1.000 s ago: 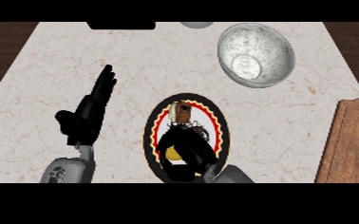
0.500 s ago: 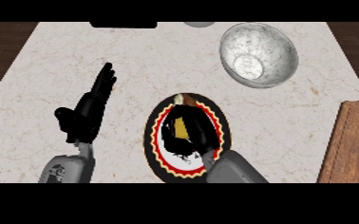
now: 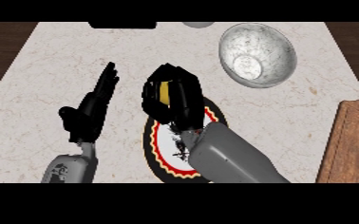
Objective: Pick the lemon from the plate and place it in the bowl
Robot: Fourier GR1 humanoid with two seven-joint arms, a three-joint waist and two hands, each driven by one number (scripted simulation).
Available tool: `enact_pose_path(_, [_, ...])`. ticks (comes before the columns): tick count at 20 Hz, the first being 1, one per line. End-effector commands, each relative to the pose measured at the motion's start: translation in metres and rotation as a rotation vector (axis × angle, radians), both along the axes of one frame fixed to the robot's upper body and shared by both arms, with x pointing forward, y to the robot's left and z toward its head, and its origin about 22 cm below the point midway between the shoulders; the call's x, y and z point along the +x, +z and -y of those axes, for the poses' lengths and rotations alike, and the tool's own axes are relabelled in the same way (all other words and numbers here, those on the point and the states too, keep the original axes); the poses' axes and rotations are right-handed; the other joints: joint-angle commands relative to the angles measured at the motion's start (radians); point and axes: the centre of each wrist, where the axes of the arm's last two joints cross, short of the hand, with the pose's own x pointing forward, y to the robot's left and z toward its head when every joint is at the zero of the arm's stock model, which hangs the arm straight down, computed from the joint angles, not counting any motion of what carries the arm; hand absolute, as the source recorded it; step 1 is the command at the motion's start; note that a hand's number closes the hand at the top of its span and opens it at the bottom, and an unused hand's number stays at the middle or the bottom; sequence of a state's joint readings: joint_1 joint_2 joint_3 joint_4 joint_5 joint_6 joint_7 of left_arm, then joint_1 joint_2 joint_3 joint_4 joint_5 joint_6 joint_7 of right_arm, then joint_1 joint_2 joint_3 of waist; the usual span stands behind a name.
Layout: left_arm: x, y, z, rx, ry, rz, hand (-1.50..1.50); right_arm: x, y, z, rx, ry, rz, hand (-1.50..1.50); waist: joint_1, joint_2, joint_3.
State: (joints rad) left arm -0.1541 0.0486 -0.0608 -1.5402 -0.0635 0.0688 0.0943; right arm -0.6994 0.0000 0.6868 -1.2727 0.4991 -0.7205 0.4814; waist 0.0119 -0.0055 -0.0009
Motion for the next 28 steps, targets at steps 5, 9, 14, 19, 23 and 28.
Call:
enact_pose_path(5, [-0.01, -0.003, -0.007, 0.001, 0.024, 0.006, 0.0, -0.002, 0.081, -0.034, -0.093, -0.185, 0.11, 1.5, -0.014, -0.005, 0.0])
enact_pose_path(9, [-0.008, -0.001, -0.003, 0.006, 0.033, -0.017, 0.0, 0.002, 0.135, -0.034, -0.147, -0.255, 0.064, 1.5, -0.02, -0.004, 0.0])
enact_pose_path(14, [0.003, 0.001, -0.013, -0.026, 0.019, -0.007, 0.0, 0.031, 0.161, -0.018, -0.119, -0.327, 0.074, 1.5, -0.013, 0.003, 0.001])
enact_pose_path(19, [-0.002, -0.009, -0.011, -0.006, 0.025, 0.004, 0.0, 0.062, 0.178, 0.002, -0.154, -0.392, 0.045, 1.5, -0.008, 0.006, 0.0])
enact_pose_path(23, [-0.001, 0.001, -0.007, -0.01, 0.012, -0.003, 0.0, 0.083, 0.16, 0.011, -0.243, -0.471, 0.01, 1.5, -0.006, 0.007, 0.0])
enact_pose_path(28, [-0.008, 0.0, -0.01, 0.0, 0.007, 0.0, 0.0, 0.111, 0.152, 0.056, -0.435, -0.575, -0.049, 1.5, -0.006, 0.006, 0.0])
